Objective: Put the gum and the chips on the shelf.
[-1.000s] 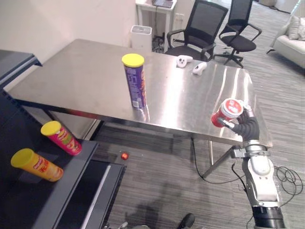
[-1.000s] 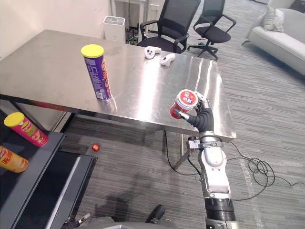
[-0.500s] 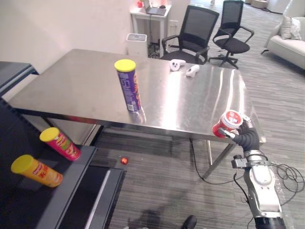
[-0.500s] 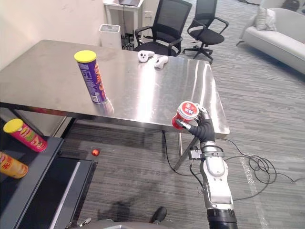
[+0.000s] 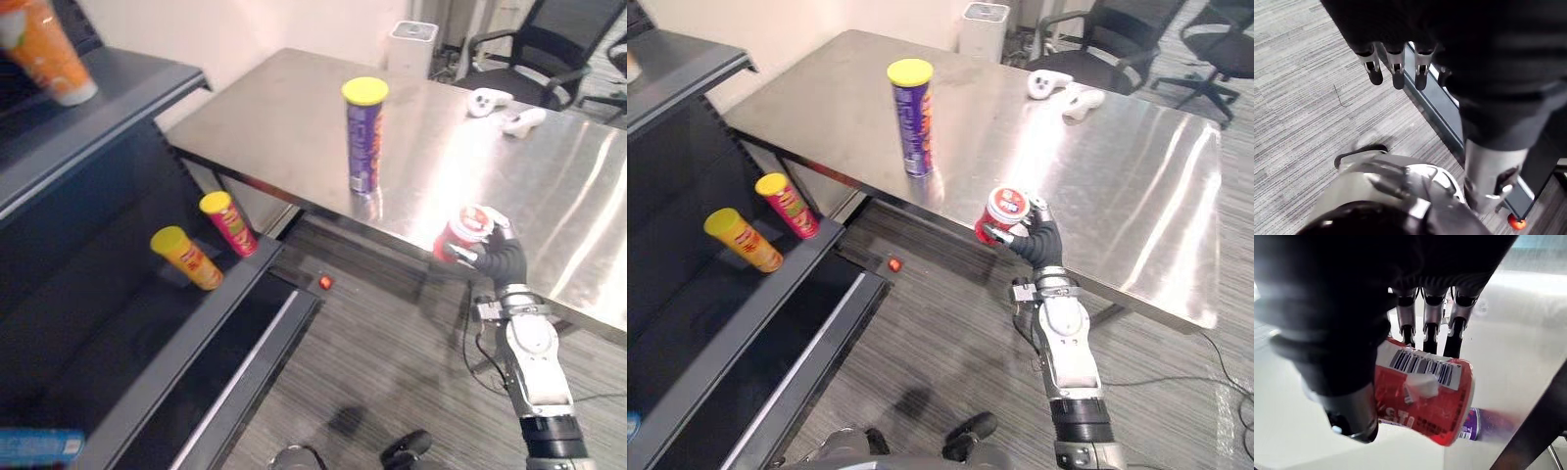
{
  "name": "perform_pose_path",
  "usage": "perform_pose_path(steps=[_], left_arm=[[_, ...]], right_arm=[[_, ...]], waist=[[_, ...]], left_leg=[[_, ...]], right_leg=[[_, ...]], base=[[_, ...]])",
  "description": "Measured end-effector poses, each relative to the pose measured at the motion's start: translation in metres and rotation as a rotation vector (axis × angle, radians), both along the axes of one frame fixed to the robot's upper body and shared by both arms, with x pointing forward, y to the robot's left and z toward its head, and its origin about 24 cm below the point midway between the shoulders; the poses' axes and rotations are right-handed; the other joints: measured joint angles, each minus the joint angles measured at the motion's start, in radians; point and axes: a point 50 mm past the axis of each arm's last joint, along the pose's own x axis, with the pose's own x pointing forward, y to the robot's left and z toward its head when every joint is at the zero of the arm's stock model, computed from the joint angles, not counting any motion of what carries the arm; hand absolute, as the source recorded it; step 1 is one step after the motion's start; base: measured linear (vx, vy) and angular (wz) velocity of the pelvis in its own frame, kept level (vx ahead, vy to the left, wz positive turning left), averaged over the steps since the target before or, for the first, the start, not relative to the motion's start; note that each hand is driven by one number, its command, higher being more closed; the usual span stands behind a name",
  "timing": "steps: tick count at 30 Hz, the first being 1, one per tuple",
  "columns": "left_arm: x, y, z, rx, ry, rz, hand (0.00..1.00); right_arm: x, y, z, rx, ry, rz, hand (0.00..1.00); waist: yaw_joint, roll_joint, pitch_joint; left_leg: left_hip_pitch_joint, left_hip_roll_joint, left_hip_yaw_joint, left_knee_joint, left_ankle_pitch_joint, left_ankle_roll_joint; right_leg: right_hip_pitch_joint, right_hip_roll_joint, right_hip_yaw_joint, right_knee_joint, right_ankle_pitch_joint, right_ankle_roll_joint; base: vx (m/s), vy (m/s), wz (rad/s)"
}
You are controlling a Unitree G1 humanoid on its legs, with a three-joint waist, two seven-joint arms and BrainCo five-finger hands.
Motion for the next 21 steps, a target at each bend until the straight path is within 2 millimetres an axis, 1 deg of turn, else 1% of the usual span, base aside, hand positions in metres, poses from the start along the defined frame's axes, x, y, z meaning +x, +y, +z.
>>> perform_pose_path(steps=[1,2,3,4,5,6,9,11,13,14,15,16,17,18,19,20,21], left_arm=[[0.001,-0.001,0.0,-0.002,-0.003,-0.001,0.0],[0.002,-0.001,0.0,-0.003,-0.005,-0.002,0.0],[0.003,-0.001,0.0,-0.003,-0.006,-0.003,0.0],[0.002,-0.001,0.0,-0.002,-0.004,-0.005,0.0],[0.0,-0.002,-0.001,-0.001,0.011,-0.021,0.0],[-0.004,-0.002,-0.001,-0.001,0.023,-0.026,0.0],[-0.009,-0.001,-0.001,0.002,0.038,-0.03,0.0],[-0.009,0.0,-0.001,0.006,0.038,-0.032,0.0],[-0.01,-0.001,-0.001,0.003,0.043,-0.033,0.0],[-0.011,-0.001,-0.002,0.001,0.045,-0.038,0.0],[-0.01,-0.002,-0.002,0.001,0.045,-0.051,0.0],[-0.009,-0.002,-0.002,0.002,0.044,-0.056,0.0],[-0.008,0.0,-0.001,0.006,0.041,-0.066,0.0],[-0.005,0.003,0.0,0.019,0.035,-0.092,0.0],[-0.001,0.006,0.001,0.029,0.028,-0.121,0.0],[0.002,0.008,0.002,0.036,0.024,-0.132,0.0],[0.005,0.017,0.004,0.062,0.022,-0.14,0.0]], right_arm=[[-0.003,-0.004,-0.002,0.003,0.004,-0.016,1.0],[-0.005,-0.006,-0.004,0.006,0.012,-0.027,1.0],[-0.008,-0.009,-0.008,0.007,0.028,-0.039,1.0],[-0.009,-0.01,-0.01,0.008,0.037,-0.042,1.0],[-0.011,-0.009,-0.014,0.009,0.051,-0.04,1.0],[-0.012,-0.009,-0.015,0.012,0.055,-0.041,1.0],[-0.013,-0.008,-0.015,0.011,0.053,-0.044,1.0],[-0.014,-0.008,-0.017,0.011,0.059,-0.047,1.0],[-0.015,-0.008,-0.018,0.014,0.063,-0.051,1.0],[-0.015,-0.009,-0.018,0.015,0.065,-0.056,1.0],[-0.016,-0.011,-0.019,0.019,0.069,-0.067,1.0],[-0.016,-0.012,-0.021,0.022,0.077,-0.078,1.0],[-0.015,-0.014,-0.024,0.031,0.085,-0.091,1.0],[-0.015,-0.015,-0.026,0.046,0.091,-0.107,1.0],[-0.016,-0.015,-0.028,0.049,0.1,-0.112,1.0],[-0.016,-0.015,-0.028,0.037,0.099,-0.112,1.0],[-0.018,-0.014,-0.023,0.02,0.078,-0.114,1.0]], waist=[[-0.005,0.005,-0.003],[-0.008,0.007,-0.005],[-0.009,0.009,-0.008],[-0.01,0.005,-0.01],[-0.004,0.001,-0.01],[-0.005,0.002,-0.011],[-0.007,-0.004,-0.026],[-0.008,-0.01,-0.03],[-0.008,-0.008,-0.032],[-0.01,-0.006,-0.034],[-0.011,-0.004,-0.034],[-0.014,-0.002,-0.034],[-0.016,-0.005,-0.033],[-0.026,-0.019,-0.027],[-0.033,-0.019,-0.02],[-0.035,-0.018,-0.019],[-0.059,-0.026,-0.017]], left_leg=[[0.003,-0.02,-0.02,-0.061,0.009,-0.016],[0.006,-0.031,-0.024,-0.093,0.016,-0.026],[0.019,-0.049,-0.038,-0.155,0.034,-0.052],[0.023,-0.061,-0.046,-0.181,0.047,-0.056],[0.037,-0.081,-0.061,-0.216,0.062,-0.049],[0.051,-0.095,-0.072,-0.237,0.067,-0.045],[0.061,-0.117,-0.089,-0.274,0.062,-0.037],[0.062,-0.119,-0.094,-0.275,0.065,-0.031],[0.069,-0.118,-0.098,-0.271,0.07,-0.034],[0.07,-0.118,-0.1,-0.269,0.072,-0.031],[0.07,-0.118,-0.116,-0.26,0.072,-0.029],[0.069,-0.118,-0.129,-0.252,0.069,-0.024],[0.071,-0.124,-0.157,-0.245,0.063,-0.017],[0.077,-0.14,-0.214,-0.228,0.055,-0.007],[0.072,-0.128,-0.266,-0.212,0.049,-0.004],[0.068,-0.118,-0.292,-0.207,0.047,-0.006],[0.044,-0.119,-0.375,-0.187,0.038,-0.012]], right_leg=[[0.008,-0.005,-0.041,-0.005,0.016,0.014],[0.011,-0.007,-0.059,-0.005,0.019,0.017],[0.017,-0.011,-0.09,-0.004,0.024,0.023],[0.019,-0.017,-0.103,-0.003,0.027,0.027],[0.03,-0.024,-0.116,0.0,0.034,0.031],[0.045,-0.034,-0.129,0.006,0.038,0.036],[0.052,-0.052,-0.129,0.02,0.044,0.044],[0.052,-0.065,-0.13,0.044,0.043,0.043],[0.051,-0.093,-0.129,0.107,0.032,0.034],[0.047,-0.12,-0.129,0.159,0.019,0.03],[0.039,-0.169,-0.121,0.257,0.007,0.029],[0.029,-0.213,-0.088,0.346,0.005,0.028],[0.009,-0.261,-0.003,0.446,0.008,0.025],[-0.051,-0.307,0.195,0.565,0.014,-0.005],[-0.121,-0.24,0.475,0.592,-0.079,0.025],[-0.132,-0.17,0.607,0.558,-0.139,0.061],[-0.128,-0.041,0.852,0.459,-0.19,0.083]], base=[[-0.13,0.264,0.91],[-0.12,0.275,0.91],[-0.08,0.21,0.66],[-0.09,0.211,0.62],[-0.08,0.144,0.45],[-0.07,0.121,0.33],[-0.07,0.104,0.13],[0.04,0.065,0.08],[0.07,0.07,0.09],[0.08,0.09,0.19],[0.08,0.092,0.33],[0.07,0.109,0.47],[0.06,0.112,0.8],[0.12,0.061,1.1],[0.1,-0.02,1.14],[0.07,-0.125,1.58],[0.0,-0.115,1.65]])
